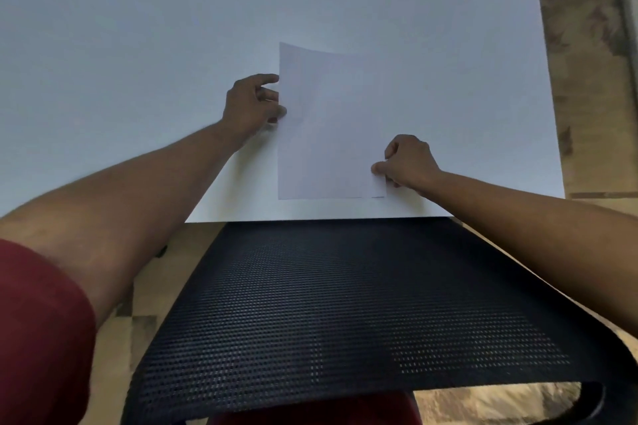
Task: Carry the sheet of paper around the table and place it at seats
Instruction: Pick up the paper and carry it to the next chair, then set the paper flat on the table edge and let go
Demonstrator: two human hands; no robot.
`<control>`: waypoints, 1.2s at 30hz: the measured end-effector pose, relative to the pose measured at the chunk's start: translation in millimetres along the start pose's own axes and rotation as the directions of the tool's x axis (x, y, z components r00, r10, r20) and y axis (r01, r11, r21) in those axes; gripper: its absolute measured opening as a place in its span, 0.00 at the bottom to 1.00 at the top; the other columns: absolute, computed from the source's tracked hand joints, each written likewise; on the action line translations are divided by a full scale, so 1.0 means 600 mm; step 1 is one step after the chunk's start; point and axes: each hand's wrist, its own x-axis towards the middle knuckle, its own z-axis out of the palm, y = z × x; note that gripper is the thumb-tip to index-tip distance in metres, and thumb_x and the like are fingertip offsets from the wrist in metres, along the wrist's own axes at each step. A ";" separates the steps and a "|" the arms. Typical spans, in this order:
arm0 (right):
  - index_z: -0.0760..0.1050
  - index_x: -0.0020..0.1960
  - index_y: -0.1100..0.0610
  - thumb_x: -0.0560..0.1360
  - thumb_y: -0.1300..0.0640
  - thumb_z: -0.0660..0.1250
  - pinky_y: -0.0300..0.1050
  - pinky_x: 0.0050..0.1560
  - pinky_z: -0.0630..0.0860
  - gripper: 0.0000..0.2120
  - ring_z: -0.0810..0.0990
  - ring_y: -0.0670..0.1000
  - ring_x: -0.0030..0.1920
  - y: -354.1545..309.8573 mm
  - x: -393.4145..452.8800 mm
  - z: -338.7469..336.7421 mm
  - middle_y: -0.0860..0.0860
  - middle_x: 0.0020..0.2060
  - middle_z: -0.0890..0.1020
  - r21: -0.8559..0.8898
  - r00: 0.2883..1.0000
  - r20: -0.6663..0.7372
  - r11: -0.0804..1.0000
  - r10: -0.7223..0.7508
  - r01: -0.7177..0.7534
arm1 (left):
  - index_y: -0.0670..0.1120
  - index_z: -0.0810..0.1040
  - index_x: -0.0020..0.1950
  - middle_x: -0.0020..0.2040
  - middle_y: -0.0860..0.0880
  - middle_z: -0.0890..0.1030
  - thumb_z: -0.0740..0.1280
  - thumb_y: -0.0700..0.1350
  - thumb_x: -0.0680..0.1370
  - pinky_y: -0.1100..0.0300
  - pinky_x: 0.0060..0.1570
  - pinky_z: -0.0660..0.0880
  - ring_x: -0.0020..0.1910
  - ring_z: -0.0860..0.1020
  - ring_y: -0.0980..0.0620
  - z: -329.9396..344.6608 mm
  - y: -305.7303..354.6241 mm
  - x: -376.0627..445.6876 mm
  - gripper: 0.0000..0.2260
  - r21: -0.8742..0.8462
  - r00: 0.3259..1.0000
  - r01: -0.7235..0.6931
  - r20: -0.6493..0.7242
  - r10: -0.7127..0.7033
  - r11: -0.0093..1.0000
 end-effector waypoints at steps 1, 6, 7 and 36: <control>0.73 0.47 0.56 0.71 0.59 0.78 0.56 0.45 0.86 0.14 0.87 0.59 0.37 0.000 0.000 0.001 0.56 0.43 0.84 -0.007 1.000 -0.007 1.000 -0.004 0.004 | 0.46 0.80 0.74 0.51 0.47 0.85 0.80 0.33 0.71 0.50 0.45 0.87 0.41 0.85 0.47 0.002 -0.002 0.001 0.31 0.045 1.000 -0.009 -0.010 0.010 0.999; 0.71 0.48 0.57 0.70 0.59 0.77 0.64 0.49 0.86 0.15 0.88 0.65 0.44 -0.004 0.001 0.001 0.64 0.48 0.86 -0.056 1.000 0.000 0.998 -0.014 0.014 | 0.44 0.74 0.79 0.68 0.44 0.77 0.83 0.42 0.73 0.59 0.54 0.77 0.51 0.80 0.49 0.002 -0.032 -0.012 0.36 0.405 0.982 -0.181 0.028 0.186 0.896; 0.71 0.47 0.58 0.70 0.59 0.76 0.64 0.48 0.85 0.14 0.87 0.66 0.44 -0.004 0.002 0.002 0.65 0.48 0.86 -0.060 1.000 0.007 0.998 -0.020 0.020 | 0.43 0.74 0.79 0.70 0.43 0.76 0.82 0.44 0.75 0.59 0.58 0.74 0.56 0.79 0.46 -0.001 -0.041 -0.021 0.34 0.496 0.972 -0.229 0.063 0.228 0.838; 0.68 0.81 0.45 0.71 0.25 0.64 0.61 0.79 0.61 0.43 0.61 0.56 0.83 0.070 0.055 -0.028 0.44 0.84 0.65 -0.470 0.776 0.162 0.643 -0.610 0.604 | 0.58 0.70 0.82 0.86 0.57 0.64 0.53 0.83 0.74 0.29 0.79 0.53 0.88 0.55 0.42 -0.037 -0.132 -0.061 0.45 0.752 0.812 -0.567 0.441 0.381 0.336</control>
